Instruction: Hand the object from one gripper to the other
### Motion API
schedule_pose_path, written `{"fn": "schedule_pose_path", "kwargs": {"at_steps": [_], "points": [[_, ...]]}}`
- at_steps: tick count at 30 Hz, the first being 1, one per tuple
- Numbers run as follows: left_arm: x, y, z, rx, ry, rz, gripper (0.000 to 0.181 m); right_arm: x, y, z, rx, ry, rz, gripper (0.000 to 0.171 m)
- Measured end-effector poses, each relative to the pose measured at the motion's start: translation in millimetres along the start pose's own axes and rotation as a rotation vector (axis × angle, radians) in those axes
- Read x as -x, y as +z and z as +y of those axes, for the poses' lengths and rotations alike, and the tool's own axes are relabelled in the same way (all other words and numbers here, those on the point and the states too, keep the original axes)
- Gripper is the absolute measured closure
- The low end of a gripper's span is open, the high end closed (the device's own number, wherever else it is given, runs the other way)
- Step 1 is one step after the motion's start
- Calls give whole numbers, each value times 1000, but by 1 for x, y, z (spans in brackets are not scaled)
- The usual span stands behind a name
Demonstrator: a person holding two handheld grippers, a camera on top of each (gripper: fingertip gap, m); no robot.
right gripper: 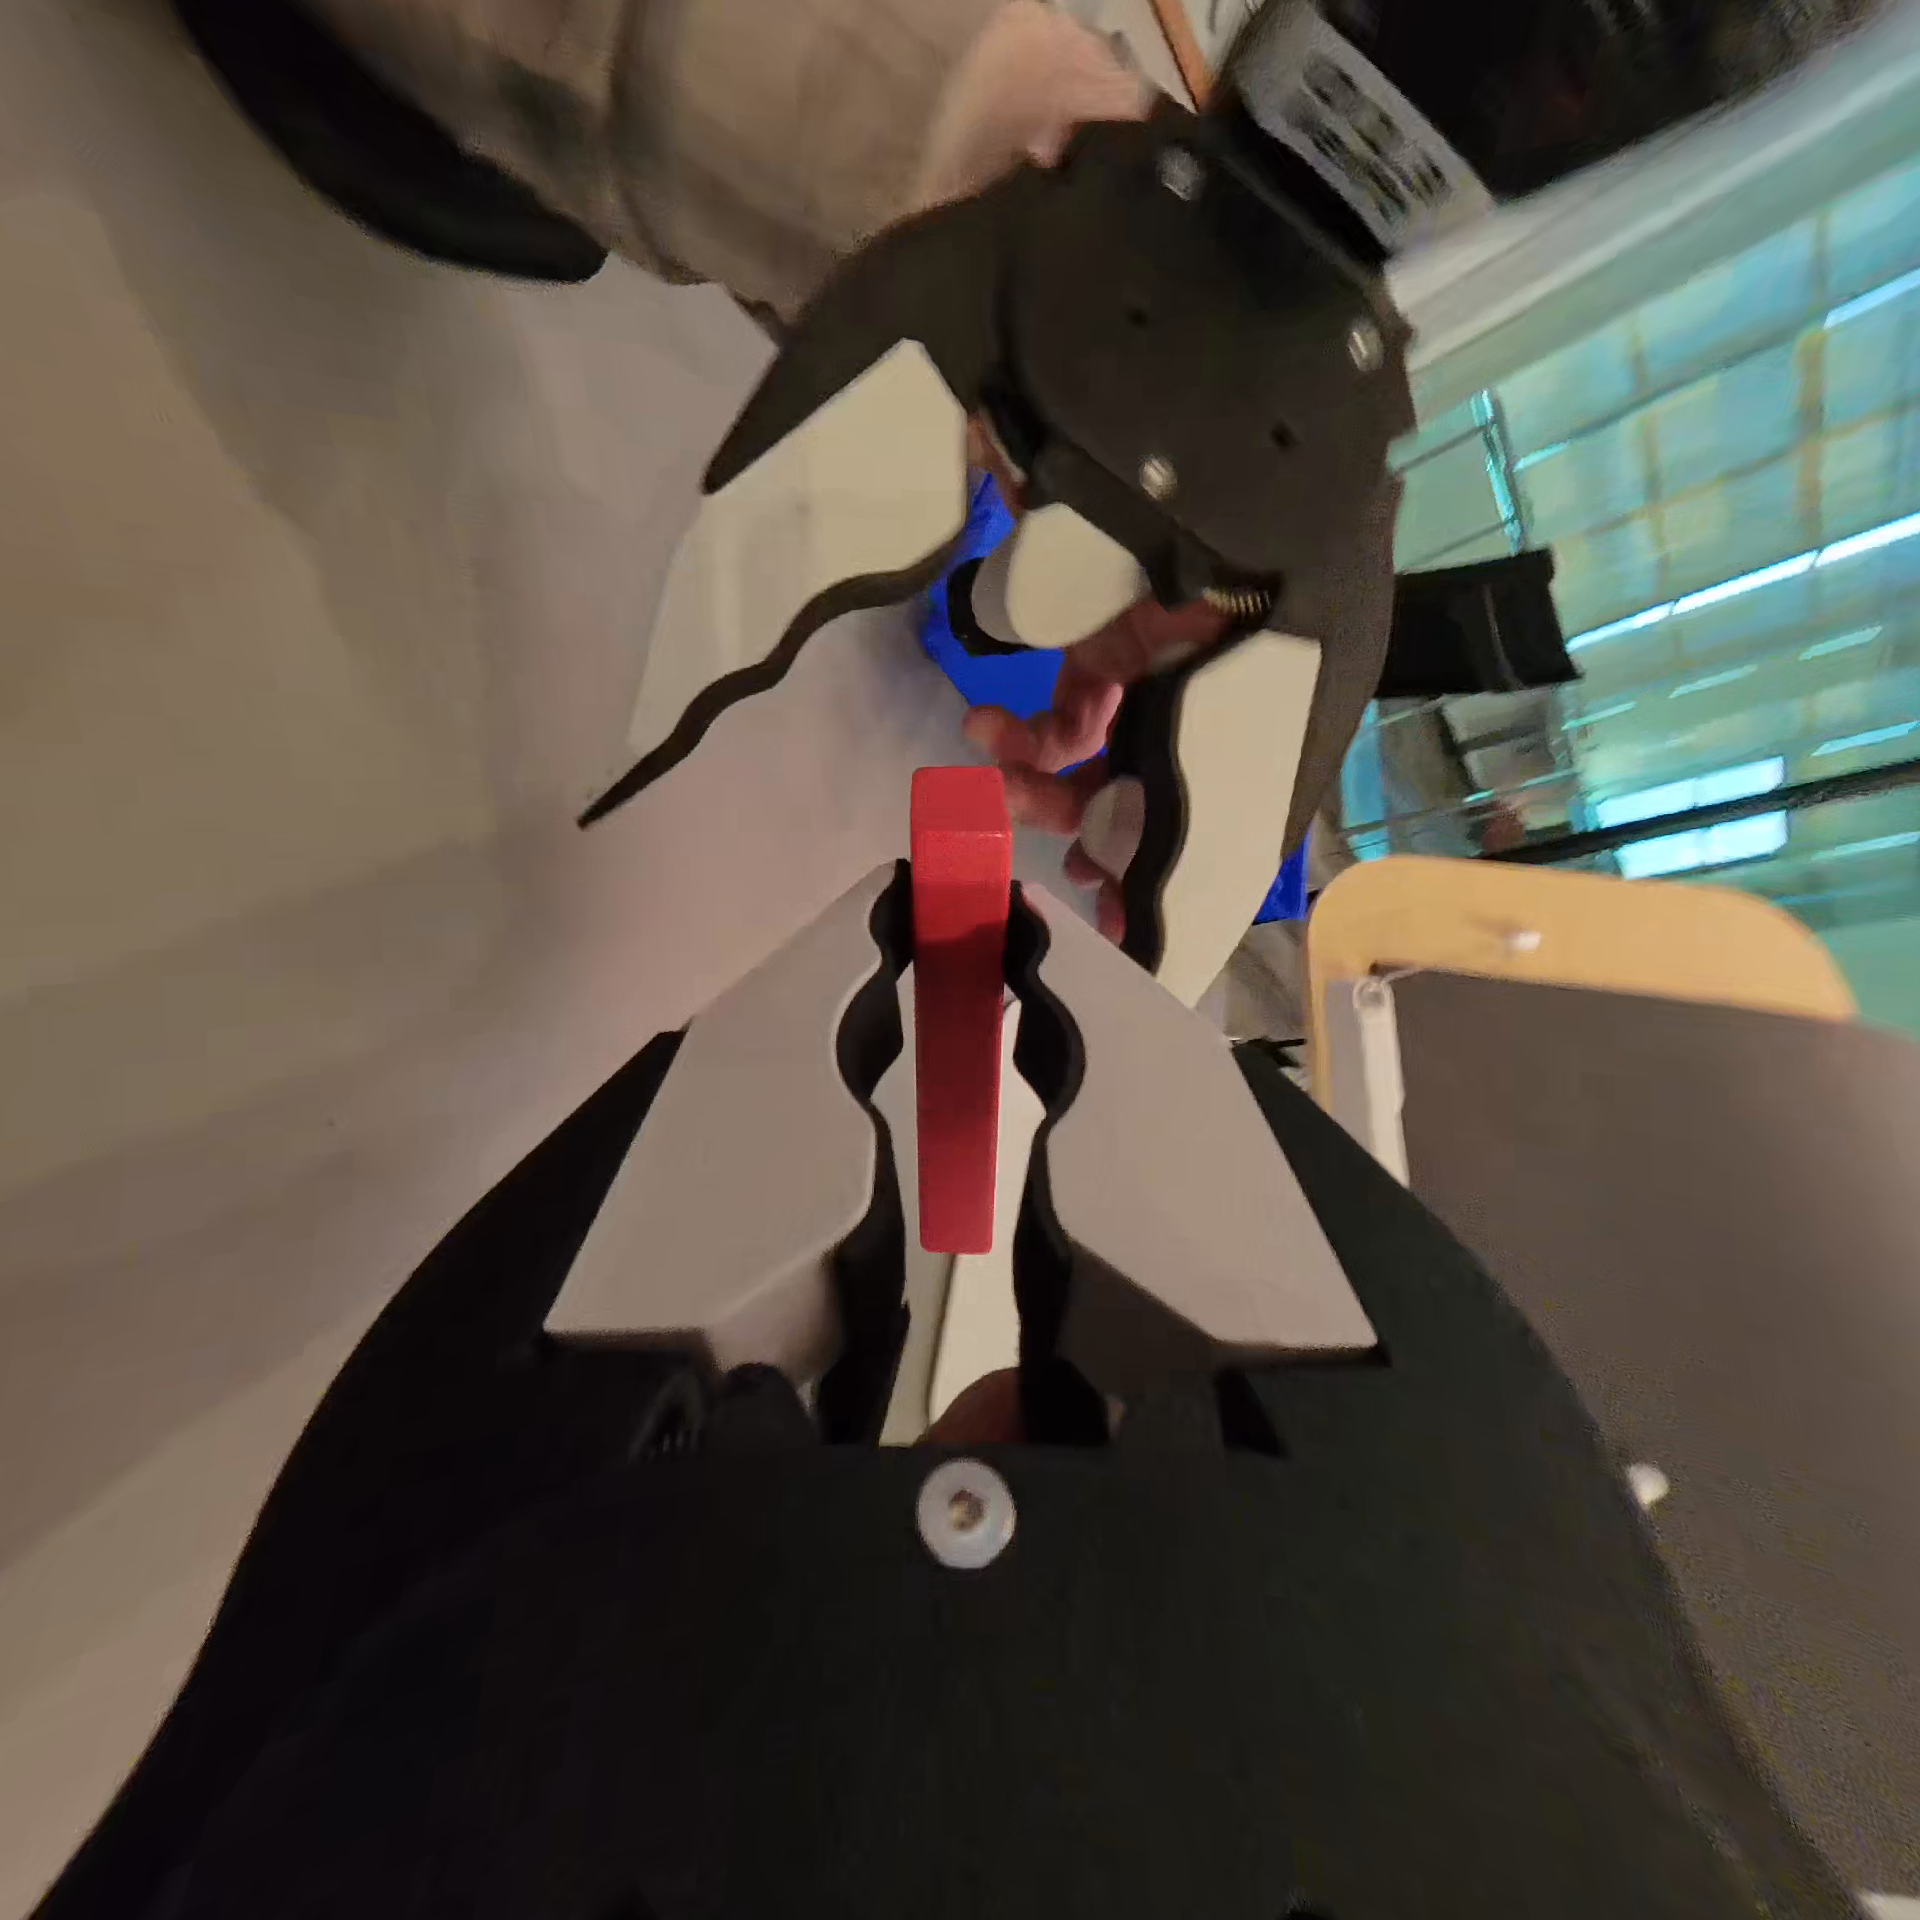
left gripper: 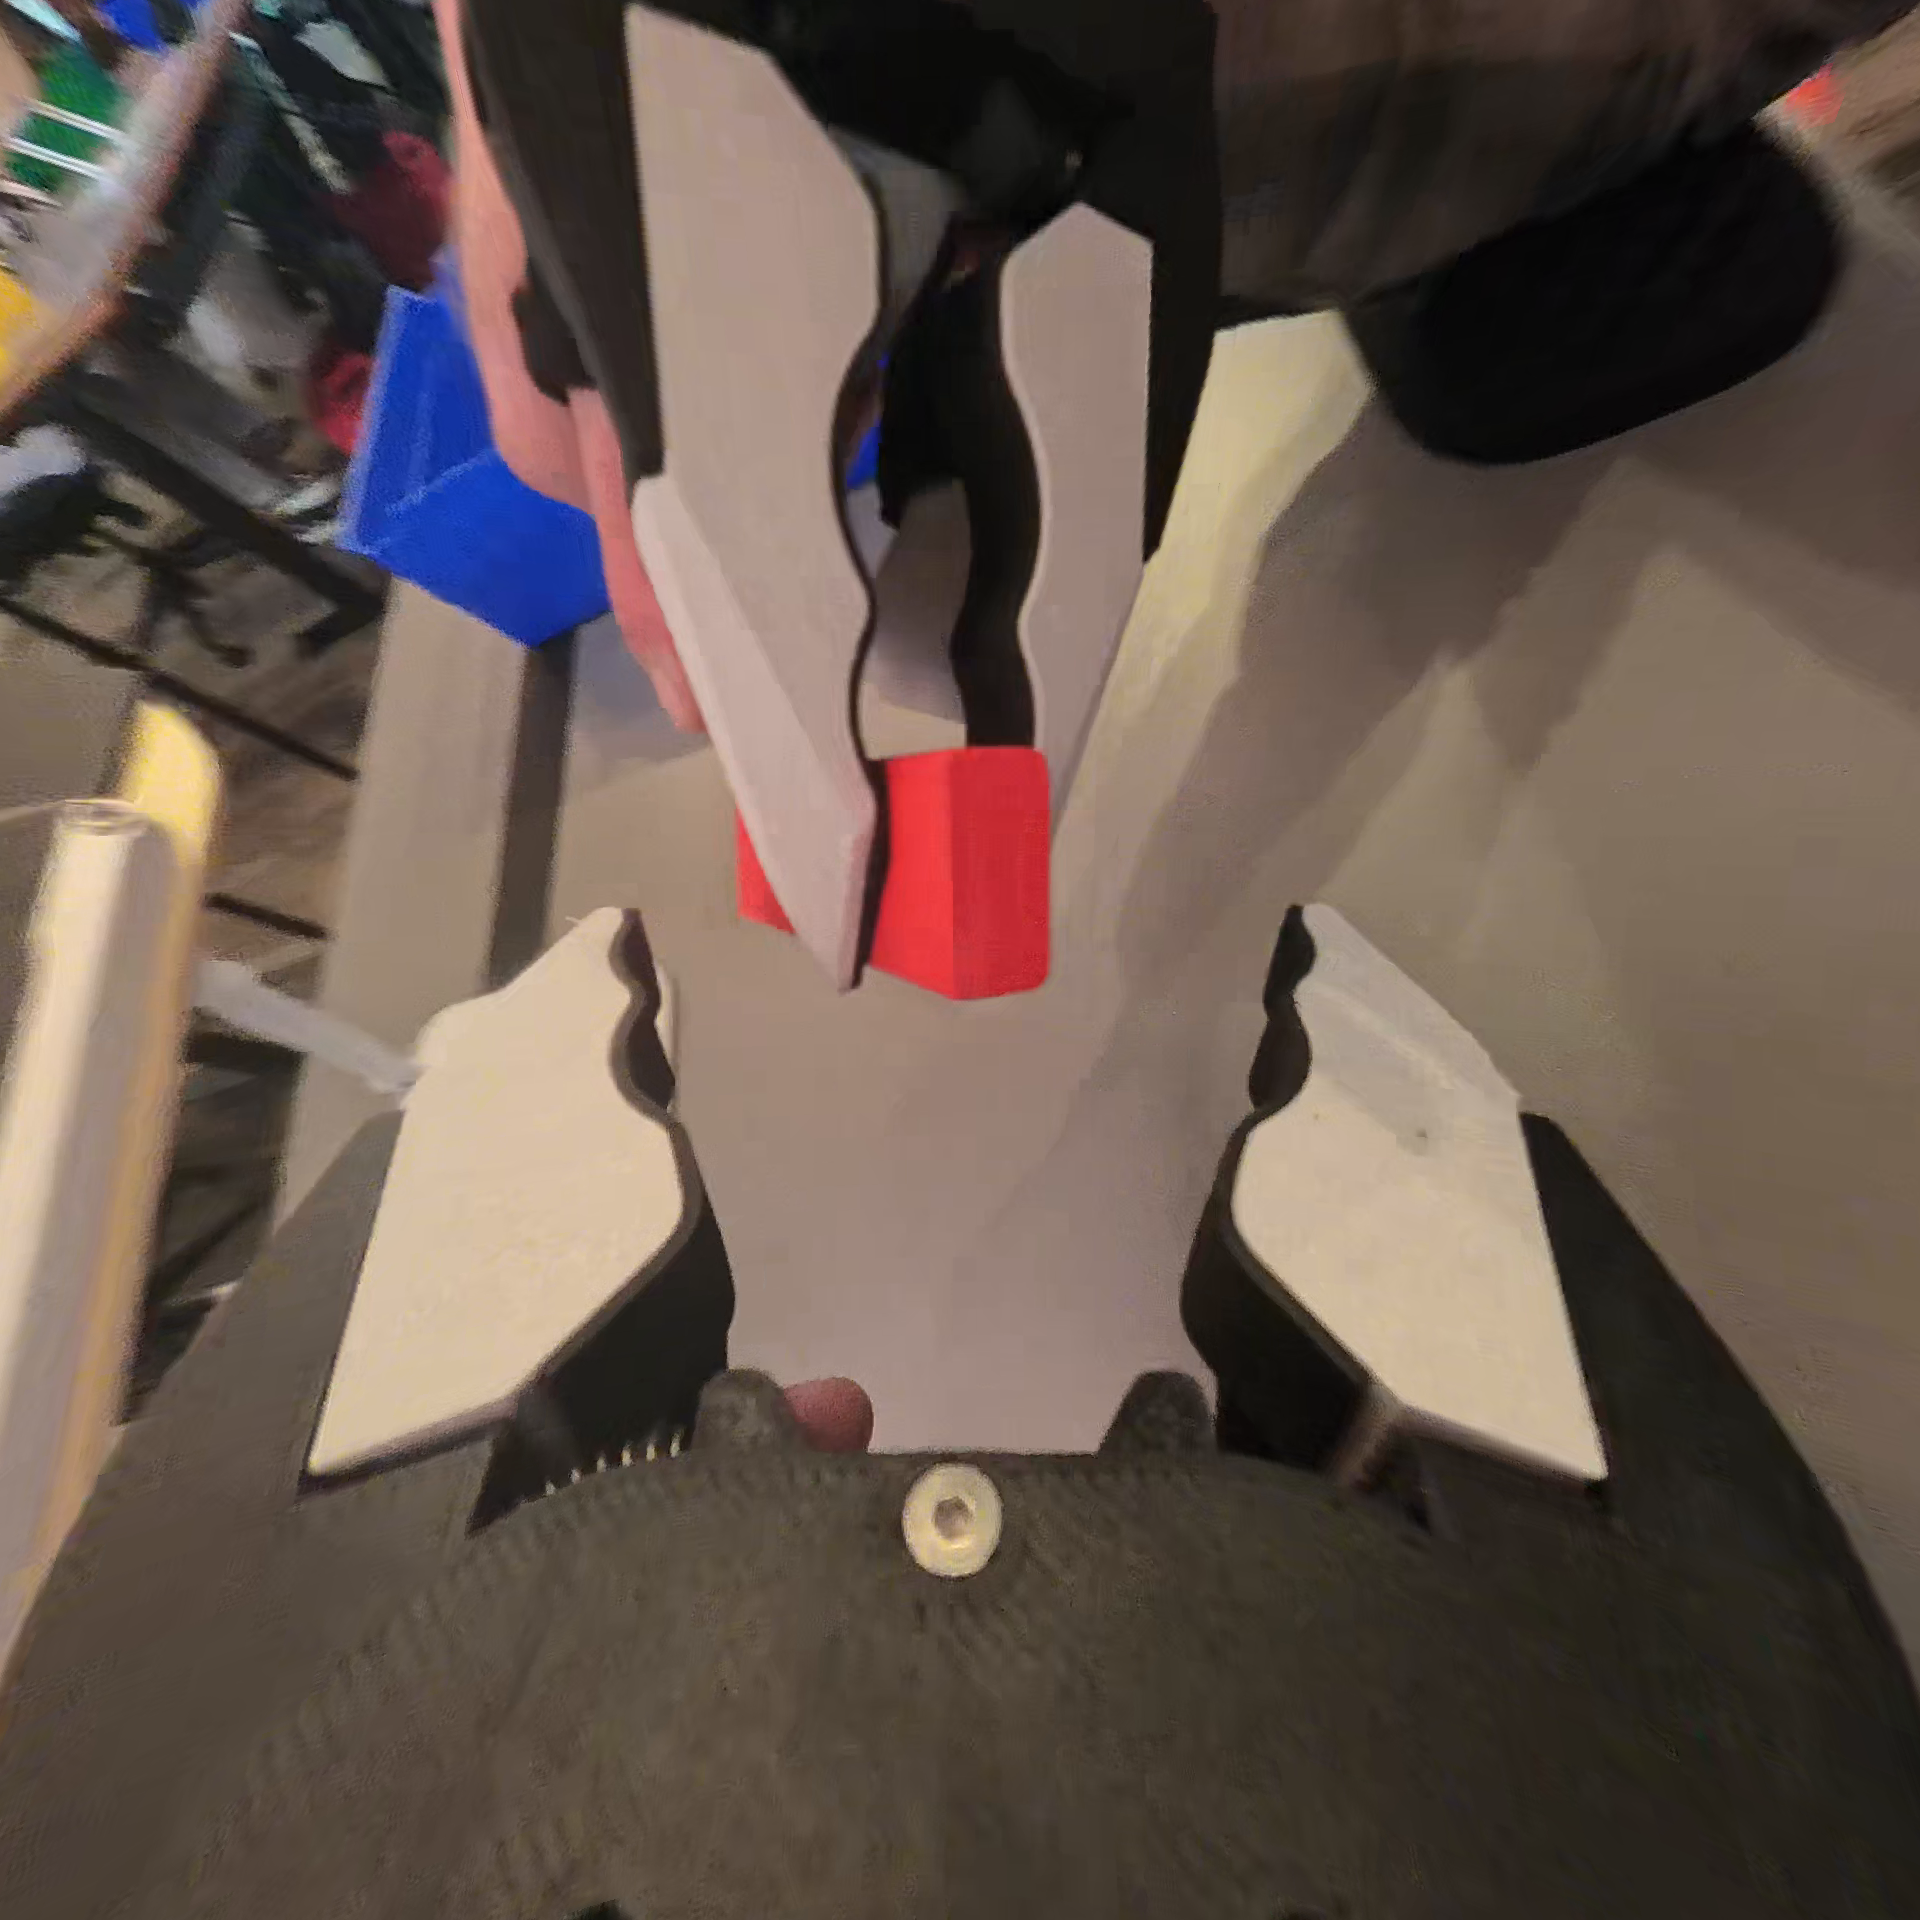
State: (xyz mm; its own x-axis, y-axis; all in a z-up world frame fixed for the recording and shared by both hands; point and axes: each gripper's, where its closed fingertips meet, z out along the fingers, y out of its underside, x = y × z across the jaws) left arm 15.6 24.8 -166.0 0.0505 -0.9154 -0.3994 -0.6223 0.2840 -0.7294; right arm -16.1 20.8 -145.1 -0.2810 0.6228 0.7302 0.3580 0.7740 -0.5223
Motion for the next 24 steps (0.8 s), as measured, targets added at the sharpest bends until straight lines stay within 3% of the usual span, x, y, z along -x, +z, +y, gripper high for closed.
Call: {"fn": "schedule_pose_path", "kwargs": {"at_steps": [8,13,19,24], "points": [[48,0,-16,66,335,-452,59,-49,-13,33,-231,717,8,158],[65,10,-15,109,475,-625,49,-61,-19,48,-390,1051,-76,158],[70,23,-13,89,515,-700,36,-55,-17,43,-494,1199,-210,158],[73,27,-12,94,527,-743,37,-49,-6,45,-455,1232,-226,158]]}}
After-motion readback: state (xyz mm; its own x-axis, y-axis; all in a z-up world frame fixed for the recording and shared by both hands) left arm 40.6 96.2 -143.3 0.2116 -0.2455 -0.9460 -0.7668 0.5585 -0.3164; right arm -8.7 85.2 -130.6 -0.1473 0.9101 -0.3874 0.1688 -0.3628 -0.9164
